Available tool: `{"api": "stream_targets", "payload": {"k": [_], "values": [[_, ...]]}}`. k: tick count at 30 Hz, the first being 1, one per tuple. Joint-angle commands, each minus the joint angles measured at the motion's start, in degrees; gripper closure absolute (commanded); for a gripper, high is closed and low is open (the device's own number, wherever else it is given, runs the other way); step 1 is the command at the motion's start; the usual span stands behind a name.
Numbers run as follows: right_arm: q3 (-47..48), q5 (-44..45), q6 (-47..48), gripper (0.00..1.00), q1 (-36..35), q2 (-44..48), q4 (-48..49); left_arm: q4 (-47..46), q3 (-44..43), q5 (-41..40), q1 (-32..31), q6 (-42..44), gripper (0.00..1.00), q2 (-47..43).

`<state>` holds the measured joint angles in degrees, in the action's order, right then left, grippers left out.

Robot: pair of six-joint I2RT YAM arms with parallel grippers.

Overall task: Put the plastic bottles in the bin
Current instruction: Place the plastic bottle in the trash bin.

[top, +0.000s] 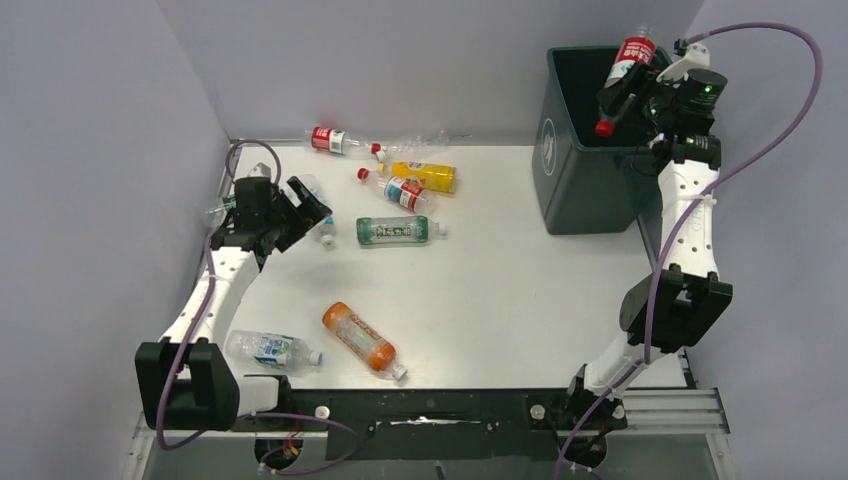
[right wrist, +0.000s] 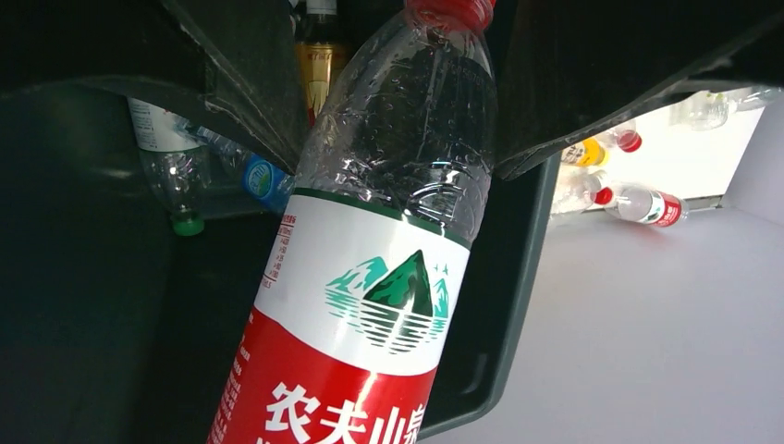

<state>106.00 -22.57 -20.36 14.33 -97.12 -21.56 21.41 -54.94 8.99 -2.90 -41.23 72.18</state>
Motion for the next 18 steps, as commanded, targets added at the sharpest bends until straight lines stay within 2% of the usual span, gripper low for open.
{"api": "stream_targets", "payload": {"k": [1,3,7,18], "values": [[4.3,-2.0,-0.9,0.32,0.1,-0.6,1.7,-1.9,-6.4,-3.2,1.8,1.7,0.13,2.4],[4.5,-2.1,-1.2,0.3,0.1,-1.4,1.7,-1.8,-7.4,-5.3,2.5,2.2,0.14,4.4],[5.7,-1.8,-0.7,0.17,0.1,-2.8,0.4,-1.8,-9.2,-9.4,3.1,3.2,0.13,8.8],[5.1,-0.5,0.4,0.06,-0.1,-0.2,-1.8,-3.0,-14.7,-14.1,2.9,4.1,0.13,22.8]]}}
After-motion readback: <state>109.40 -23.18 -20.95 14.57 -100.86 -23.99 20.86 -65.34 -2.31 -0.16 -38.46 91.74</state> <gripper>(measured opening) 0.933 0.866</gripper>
